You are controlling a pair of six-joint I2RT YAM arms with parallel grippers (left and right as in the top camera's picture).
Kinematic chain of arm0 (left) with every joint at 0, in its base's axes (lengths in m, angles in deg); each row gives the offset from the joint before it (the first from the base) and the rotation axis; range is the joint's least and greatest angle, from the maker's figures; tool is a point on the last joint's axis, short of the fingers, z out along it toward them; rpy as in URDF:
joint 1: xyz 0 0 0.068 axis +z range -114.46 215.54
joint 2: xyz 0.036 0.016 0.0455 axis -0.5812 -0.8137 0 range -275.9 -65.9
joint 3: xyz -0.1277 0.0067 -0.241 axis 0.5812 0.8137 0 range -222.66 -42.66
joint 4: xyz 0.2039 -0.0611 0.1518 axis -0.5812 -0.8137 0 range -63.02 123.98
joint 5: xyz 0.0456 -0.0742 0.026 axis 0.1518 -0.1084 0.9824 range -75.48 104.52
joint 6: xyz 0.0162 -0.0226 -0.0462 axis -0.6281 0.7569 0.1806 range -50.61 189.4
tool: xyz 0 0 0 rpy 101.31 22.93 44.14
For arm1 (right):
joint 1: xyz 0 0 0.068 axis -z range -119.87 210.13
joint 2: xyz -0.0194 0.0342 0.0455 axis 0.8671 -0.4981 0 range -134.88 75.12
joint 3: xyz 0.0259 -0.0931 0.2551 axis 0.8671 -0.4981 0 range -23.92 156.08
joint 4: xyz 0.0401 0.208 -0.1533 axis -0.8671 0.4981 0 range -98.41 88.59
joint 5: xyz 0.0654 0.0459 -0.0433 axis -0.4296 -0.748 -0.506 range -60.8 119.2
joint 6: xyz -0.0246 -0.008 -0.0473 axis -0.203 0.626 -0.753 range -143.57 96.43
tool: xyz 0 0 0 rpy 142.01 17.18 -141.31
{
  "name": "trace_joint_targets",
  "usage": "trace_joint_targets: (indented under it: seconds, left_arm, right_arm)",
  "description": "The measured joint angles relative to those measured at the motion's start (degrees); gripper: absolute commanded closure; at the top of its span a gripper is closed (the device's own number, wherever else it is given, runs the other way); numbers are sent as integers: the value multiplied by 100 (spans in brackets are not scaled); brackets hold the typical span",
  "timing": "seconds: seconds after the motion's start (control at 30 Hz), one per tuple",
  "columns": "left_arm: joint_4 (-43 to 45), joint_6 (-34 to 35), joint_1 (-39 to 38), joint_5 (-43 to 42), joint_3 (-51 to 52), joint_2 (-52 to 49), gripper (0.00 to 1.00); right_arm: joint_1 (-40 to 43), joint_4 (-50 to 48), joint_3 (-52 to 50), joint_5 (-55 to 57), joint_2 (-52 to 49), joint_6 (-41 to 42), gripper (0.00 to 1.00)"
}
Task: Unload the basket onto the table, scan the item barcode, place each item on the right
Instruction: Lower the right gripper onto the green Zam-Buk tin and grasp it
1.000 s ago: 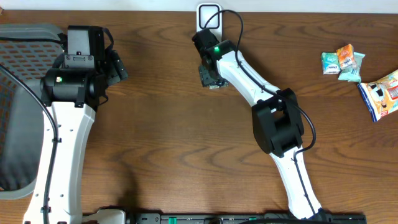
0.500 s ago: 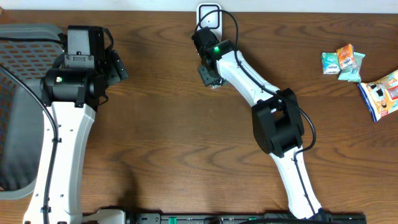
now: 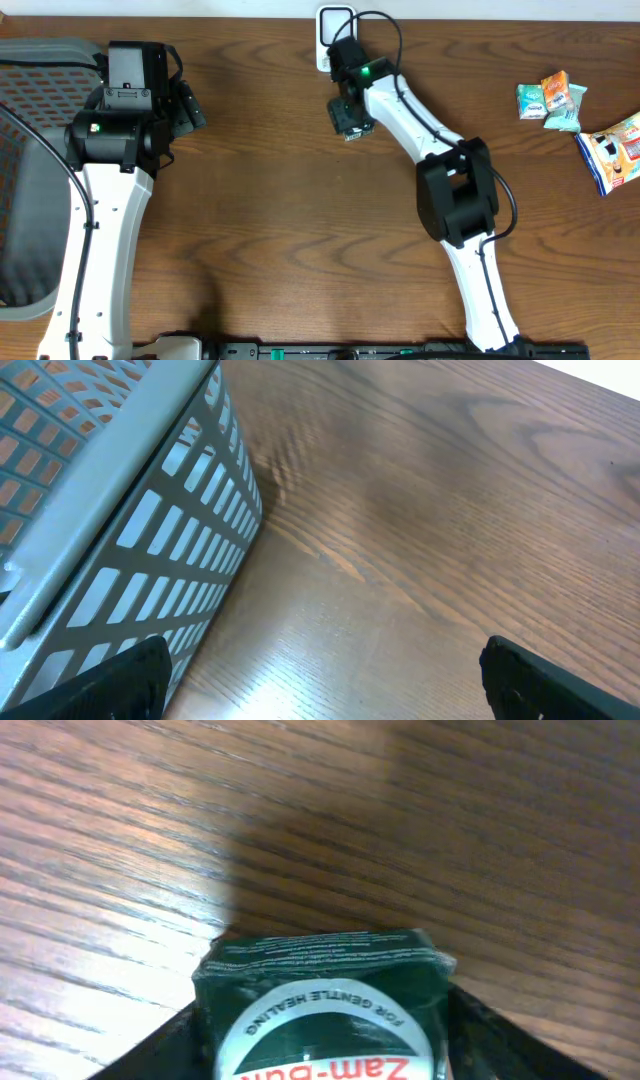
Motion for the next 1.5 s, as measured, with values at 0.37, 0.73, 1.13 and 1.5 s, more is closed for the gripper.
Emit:
trace_joint_targets:
  seconds: [0.37, 0.73, 1.13, 1.5]
  left_arm:
    - [0, 0, 0, 0, 0, 0, 2]
    - [0, 0, 0, 0, 0, 0, 2]
    - [0, 0, 0, 0, 0, 0, 2]
    - [0, 0, 0, 0, 0, 0, 2]
  right_arm:
    - [160, 750, -61, -658, 101, 326, 34]
    - [162, 1102, -92, -1259, 103, 1648, 38]
    - [376, 951, -96, -2430, 103, 2830, 36]
    - [382, 813, -98, -3073, 103, 4631, 10]
